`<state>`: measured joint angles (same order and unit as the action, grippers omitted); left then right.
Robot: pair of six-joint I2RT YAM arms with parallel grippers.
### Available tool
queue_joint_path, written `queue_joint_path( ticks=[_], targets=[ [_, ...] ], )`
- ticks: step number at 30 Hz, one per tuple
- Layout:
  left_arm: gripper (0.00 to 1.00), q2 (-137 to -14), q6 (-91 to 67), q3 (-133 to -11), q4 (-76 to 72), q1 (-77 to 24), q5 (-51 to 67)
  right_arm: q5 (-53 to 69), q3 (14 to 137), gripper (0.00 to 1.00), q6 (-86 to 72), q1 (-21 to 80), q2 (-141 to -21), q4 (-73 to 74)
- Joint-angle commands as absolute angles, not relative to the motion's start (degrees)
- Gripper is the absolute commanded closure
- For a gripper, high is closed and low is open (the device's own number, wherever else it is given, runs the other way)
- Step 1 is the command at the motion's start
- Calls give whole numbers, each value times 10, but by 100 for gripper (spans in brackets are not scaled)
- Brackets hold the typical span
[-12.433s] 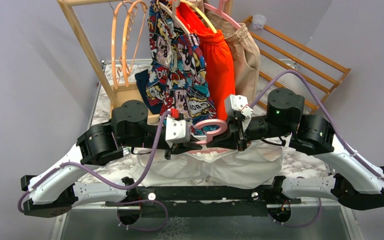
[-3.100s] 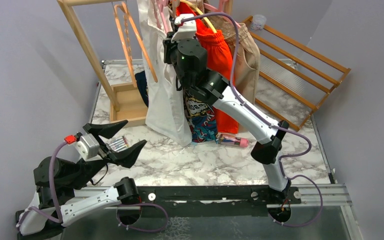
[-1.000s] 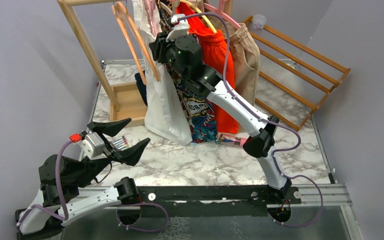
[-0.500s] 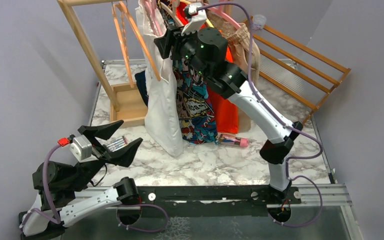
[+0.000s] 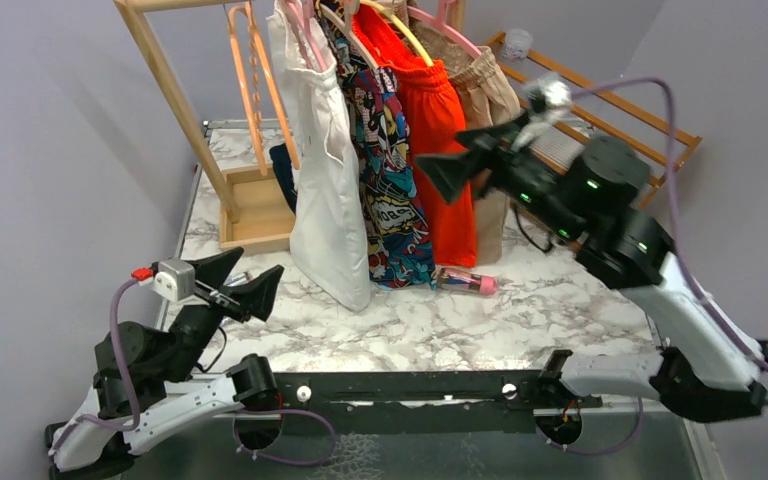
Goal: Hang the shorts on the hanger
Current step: Reset both arms
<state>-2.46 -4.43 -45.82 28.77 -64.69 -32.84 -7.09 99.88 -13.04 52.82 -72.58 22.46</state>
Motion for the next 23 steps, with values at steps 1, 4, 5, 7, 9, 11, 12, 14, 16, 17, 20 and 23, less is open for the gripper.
queue_joint_path(
  ticks=[1, 4, 5, 7, 9, 11, 12, 14, 16, 17, 20, 23],
  targets=[
    [10, -29, -119, -431, 298, -647, -419, -147, 880, 7, -106, 528, -597, 214],
    [10, -42, -153, -419, 295, -647, -433, -219, 804, 2, -102, 528, -541, 246],
    [9, -50, -163, -415, 295, -647, -439, -242, 781, 1, -107, 528, -529, 256],
    [8, -69, -171, -411, 296, -647, -448, -290, 733, 0, -129, 528, -509, 273],
    [4, -97, -177, -410, 296, -647, -453, -342, 692, 0, -168, 528, -503, 295],
    [3, -128, -182, -410, 300, -648, -459, -386, 660, 0, -210, 528, -507, 319],
    [2, -141, -184, -410, 300, -647, -463, -399, 644, 0, -224, 528, -509, 325],
    [1, -167, -198, -409, 299, -648, -476, -417, 616, 0, -238, 528, -512, 327],
    [1, -190, -225, -407, 300, -647, -496, -430, 596, 0, -253, 528, -508, 325],
    [1, -200, -241, -407, 302, -647, -509, -432, 588, 0, -255, 528, -503, 320],
    [1, -221, -294, -406, 327, -647, -526, -433, 566, 0, -243, 528, -481, 294],
    [1, -224, -319, -395, 340, -647, -525, -434, 567, 0, -220, 528, -464, 281]
  ],
)
